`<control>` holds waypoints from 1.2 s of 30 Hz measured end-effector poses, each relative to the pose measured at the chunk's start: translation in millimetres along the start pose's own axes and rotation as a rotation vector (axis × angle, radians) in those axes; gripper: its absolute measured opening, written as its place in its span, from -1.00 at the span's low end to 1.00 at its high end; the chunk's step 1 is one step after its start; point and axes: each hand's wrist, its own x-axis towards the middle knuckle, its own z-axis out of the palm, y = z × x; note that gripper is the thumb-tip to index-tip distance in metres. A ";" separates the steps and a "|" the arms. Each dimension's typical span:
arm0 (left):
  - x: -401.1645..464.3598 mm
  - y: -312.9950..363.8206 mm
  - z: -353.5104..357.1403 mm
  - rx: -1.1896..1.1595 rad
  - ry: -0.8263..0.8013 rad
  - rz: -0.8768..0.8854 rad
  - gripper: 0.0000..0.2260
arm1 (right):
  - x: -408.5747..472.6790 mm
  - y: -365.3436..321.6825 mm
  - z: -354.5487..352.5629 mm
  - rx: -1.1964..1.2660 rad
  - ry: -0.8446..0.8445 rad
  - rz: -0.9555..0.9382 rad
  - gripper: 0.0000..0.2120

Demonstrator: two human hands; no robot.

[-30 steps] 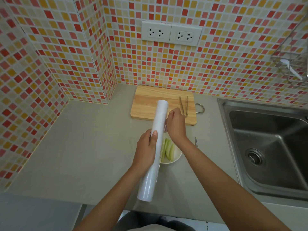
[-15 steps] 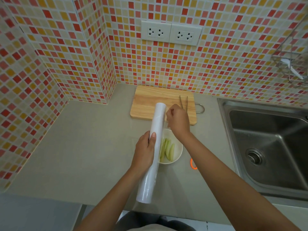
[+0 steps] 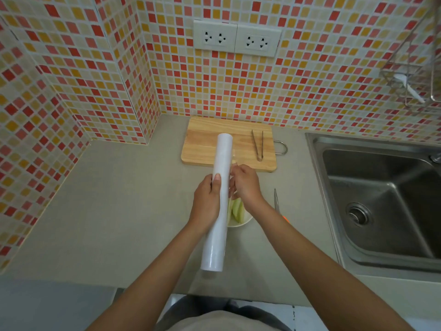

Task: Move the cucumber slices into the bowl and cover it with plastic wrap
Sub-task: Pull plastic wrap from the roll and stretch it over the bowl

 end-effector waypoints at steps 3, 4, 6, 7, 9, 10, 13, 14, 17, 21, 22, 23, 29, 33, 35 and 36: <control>0.9 1.8 5.7 -0.017 -0.016 -0.011 -0.65 | -3.6 9.1 5.1 -0.171 0.188 -0.145 -0.70; 0.3 2.9 7.0 -0.046 -0.029 -0.023 -0.64 | -3.6 10.4 5.0 -0.200 0.223 -0.161 -0.70; 0.8 4.3 8.1 -0.090 -0.052 -0.055 -0.62 | -2.0 12.3 1.9 -0.224 0.247 -0.169 -0.74; 1.8 4.6 7.9 -0.101 -0.065 -0.074 -0.63 | -1.3 13.4 -0.9 -0.247 0.250 -0.175 -0.76; 3.6 4.7 6.7 -0.129 -0.086 -0.111 -0.65 | -0.8 16.1 -5.6 -0.260 0.243 -0.175 -0.77; 4.2 3.9 6.4 -0.142 -0.091 -0.125 -0.64 | -1.6 17.6 -7.2 -0.231 0.233 -0.167 -0.77; 3.5 0.8 7.7 -0.129 -0.090 -0.125 -0.59 | -7.2 20.8 -9.3 -0.049 0.173 -0.105 -0.69; 3.2 -0.1 8.5 -0.124 -0.085 -0.124 -0.57 | -10.9 20.5 -9.2 0.011 0.142 -0.062 -0.64; 3.2 0.2 8.8 -0.136 -0.080 -0.125 -0.55 | -22.5 23.2 -7.7 0.053 0.084 0.026 -0.51; 3.5 4.7 11.7 -0.102 -0.068 -0.100 -0.60 | -30.9 32.1 -2.8 -0.116 0.181 -0.093 -0.62; 3.4 6.7 12.6 -0.096 -0.066 -0.097 -0.60 | -31.5 34.0 -2.3 -0.163 0.226 -0.130 -0.62; 3.2 8.2 13.4 -0.105 -0.069 -0.099 -0.60 | -31.8 35.4 -2.3 -0.185 0.257 -0.161 -0.62; 6.4 6.4 8.2 -0.167 -0.140 -0.132 -0.70 | -31.3 37.4 -10.4 -0.284 0.236 -0.225 -0.64; 10.9 3.2 -1.8 -0.293 -0.231 -0.242 -0.69 | -30.0 38.3 -13.3 -0.311 0.246 -0.236 -0.63; 9.8 3.2 -0.7 -0.340 -0.235 -0.302 -0.70 | -29.9 38.7 -12.4 -0.303 0.241 -0.240 -0.66; 9.1 2.8 1.5 -0.324 -0.225 -0.313 -0.70 | -29.8 39.0 -11.8 -0.295 0.236 -0.243 -0.67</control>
